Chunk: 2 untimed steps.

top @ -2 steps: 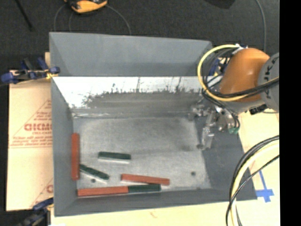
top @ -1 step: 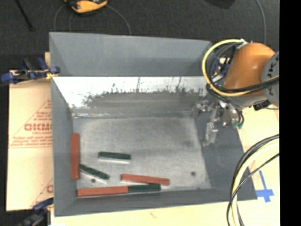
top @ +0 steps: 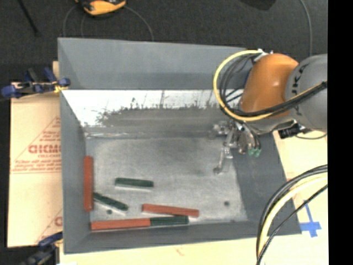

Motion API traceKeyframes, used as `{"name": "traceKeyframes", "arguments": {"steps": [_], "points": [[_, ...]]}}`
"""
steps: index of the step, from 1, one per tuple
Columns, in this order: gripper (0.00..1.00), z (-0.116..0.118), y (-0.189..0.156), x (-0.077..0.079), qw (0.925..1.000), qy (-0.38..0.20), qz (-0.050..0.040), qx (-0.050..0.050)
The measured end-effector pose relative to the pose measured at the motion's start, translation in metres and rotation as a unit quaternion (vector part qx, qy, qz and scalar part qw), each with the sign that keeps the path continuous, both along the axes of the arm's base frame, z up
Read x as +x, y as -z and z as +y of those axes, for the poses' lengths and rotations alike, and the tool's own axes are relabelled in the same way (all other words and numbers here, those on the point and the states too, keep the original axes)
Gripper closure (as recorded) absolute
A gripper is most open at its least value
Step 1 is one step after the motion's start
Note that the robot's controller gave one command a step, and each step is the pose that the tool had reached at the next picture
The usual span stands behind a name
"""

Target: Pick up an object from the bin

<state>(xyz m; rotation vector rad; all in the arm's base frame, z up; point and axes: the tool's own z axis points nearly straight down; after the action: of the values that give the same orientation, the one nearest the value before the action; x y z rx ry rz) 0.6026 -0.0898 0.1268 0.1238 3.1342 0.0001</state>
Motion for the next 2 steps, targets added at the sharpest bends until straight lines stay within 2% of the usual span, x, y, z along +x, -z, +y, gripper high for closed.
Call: {"name": "traceKeyframes", "arguments": {"steps": [1,2], "points": [[0.00,0.020,0.012,-0.018,0.9998,-0.018,0.0001,0.002],[0.00,0.006,0.015,-0.022,0.9974,-0.072,0.0031,0.001]]}}
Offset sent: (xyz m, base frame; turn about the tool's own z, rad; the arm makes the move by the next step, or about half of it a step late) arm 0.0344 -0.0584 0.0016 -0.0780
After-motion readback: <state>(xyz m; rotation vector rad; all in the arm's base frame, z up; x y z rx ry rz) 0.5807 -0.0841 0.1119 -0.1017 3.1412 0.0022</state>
